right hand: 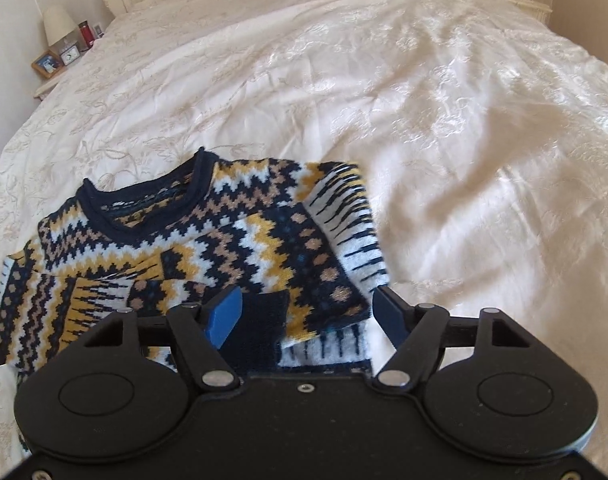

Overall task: Fold small clothes
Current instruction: 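Grasp the navy cuff of the folded sleeve with the right gripper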

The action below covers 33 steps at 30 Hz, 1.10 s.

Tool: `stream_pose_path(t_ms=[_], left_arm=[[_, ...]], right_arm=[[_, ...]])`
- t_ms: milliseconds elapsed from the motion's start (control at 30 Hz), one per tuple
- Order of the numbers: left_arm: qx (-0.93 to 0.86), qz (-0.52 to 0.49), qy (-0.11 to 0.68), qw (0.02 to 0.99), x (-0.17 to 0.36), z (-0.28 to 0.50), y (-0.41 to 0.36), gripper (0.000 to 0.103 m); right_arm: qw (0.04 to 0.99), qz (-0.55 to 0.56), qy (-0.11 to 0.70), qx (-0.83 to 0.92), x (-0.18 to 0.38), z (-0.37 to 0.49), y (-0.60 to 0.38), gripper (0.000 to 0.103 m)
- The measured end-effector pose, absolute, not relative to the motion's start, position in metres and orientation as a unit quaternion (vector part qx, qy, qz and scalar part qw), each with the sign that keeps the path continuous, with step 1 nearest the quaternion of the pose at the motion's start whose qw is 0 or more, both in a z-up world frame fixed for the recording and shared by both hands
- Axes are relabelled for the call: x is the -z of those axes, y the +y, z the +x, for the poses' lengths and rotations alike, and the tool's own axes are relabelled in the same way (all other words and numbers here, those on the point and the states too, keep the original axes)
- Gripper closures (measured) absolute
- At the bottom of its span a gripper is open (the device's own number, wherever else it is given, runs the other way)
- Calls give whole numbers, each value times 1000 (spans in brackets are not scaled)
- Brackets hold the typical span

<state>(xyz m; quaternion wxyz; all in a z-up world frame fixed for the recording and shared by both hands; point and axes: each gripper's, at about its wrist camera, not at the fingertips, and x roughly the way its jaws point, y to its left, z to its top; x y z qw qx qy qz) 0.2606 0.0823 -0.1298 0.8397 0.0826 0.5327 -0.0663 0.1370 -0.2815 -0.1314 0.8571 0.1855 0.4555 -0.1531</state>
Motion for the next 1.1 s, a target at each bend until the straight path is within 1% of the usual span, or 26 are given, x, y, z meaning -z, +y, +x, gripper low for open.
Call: stream_pose_path(t_ms=[167, 233, 300, 333, 367, 400, 467, 533, 567, 667, 833, 1100], left_arm=[[70, 87, 530, 841, 127, 259, 82, 64], [71, 88, 529, 841, 125, 258, 84, 64], [71, 89, 528, 841, 125, 258, 85, 64], [71, 90, 528, 842, 124, 258, 85, 64], [70, 90, 527, 842, 124, 258, 86, 64], [69, 90, 526, 843, 124, 258, 86, 64], [68, 89, 525, 844, 123, 258, 88, 64], [67, 87, 524, 845, 123, 258, 90, 64], [67, 87, 523, 845, 123, 259, 90, 64], [69, 87, 519, 847, 121, 259, 89, 64], [73, 77, 507, 855, 113, 266, 86, 64], [85, 79, 496, 861, 117, 292, 63, 64]], right_arm=[[849, 198, 475, 119, 151, 150, -274, 37], [843, 202, 486, 114, 160, 155, -273, 41], [834, 202, 499, 120, 167, 159, -274, 50], [830, 203, 504, 125, 169, 160, -274, 52], [829, 206, 504, 127, 170, 161, -275, 56], [829, 209, 503, 127, 170, 160, -276, 63], [828, 216, 502, 129, 169, 160, -278, 70], [829, 224, 496, 130, 165, 158, -280, 85], [830, 232, 489, 131, 161, 156, -283, 96], [842, 260, 455, 127, 140, 149, -290, 96], [868, 253, 402, 146, 106, 143, -303, 97], [854, 213, 450, 151, 130, 164, -314, 97]])
